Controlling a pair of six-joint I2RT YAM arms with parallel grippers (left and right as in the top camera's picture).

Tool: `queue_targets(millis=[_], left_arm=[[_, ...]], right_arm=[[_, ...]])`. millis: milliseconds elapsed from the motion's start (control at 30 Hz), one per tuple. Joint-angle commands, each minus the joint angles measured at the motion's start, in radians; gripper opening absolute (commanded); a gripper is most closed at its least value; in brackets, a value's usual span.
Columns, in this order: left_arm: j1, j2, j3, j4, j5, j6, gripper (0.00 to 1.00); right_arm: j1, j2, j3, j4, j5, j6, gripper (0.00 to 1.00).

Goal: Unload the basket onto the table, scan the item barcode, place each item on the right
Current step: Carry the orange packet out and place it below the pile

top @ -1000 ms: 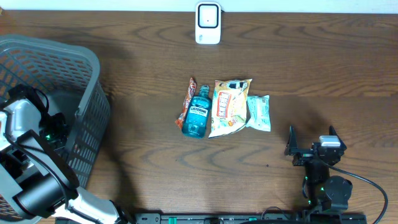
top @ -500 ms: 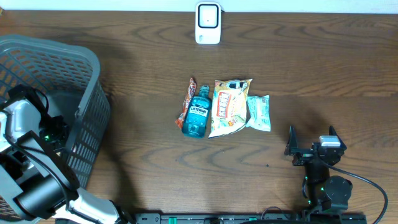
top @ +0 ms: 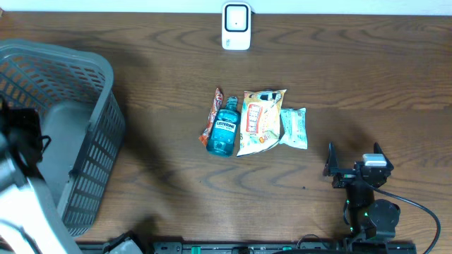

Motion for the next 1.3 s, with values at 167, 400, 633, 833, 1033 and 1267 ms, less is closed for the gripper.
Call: queue_targets(millis=[167, 400, 633, 833, 1033, 1267], left_arm=[[-0.286, -0.236, 0.006, 0.032, 0.154, 0.104, 0.29], [-0.723, -0.205, -0.061, -0.039, 0.154, 0.298, 0.29], [-1.121, -0.039, -0.188, -0.03, 0.082, 0.345, 0.29], [-1.339, 0.201, -0.217, 0.052, 0.014, 0.344, 0.29], [-1.477, 0.444, -0.217, 0.174, 0.016, 0.304, 0.29], [-1.558, 0.64, -0.217, 0.283, 0.016, 0.261, 0.29]], right_arm=[[0.004, -0.005, -0.001, -0.003, 0.001, -0.005, 0.99], [0.004, -0.005, -0.001, -0.003, 0.001, -0.005, 0.99], [0.004, -0.005, -0.001, -0.003, 0.001, -0.005, 0.99], [0.004, -0.005, -0.001, -0.003, 0.001, -0.005, 0.99], [0.004, -0.005, -0.001, -0.003, 0.001, -0.005, 0.99], [0.004, -0.005, -0.001, -0.003, 0.001, -0.005, 0.99]])
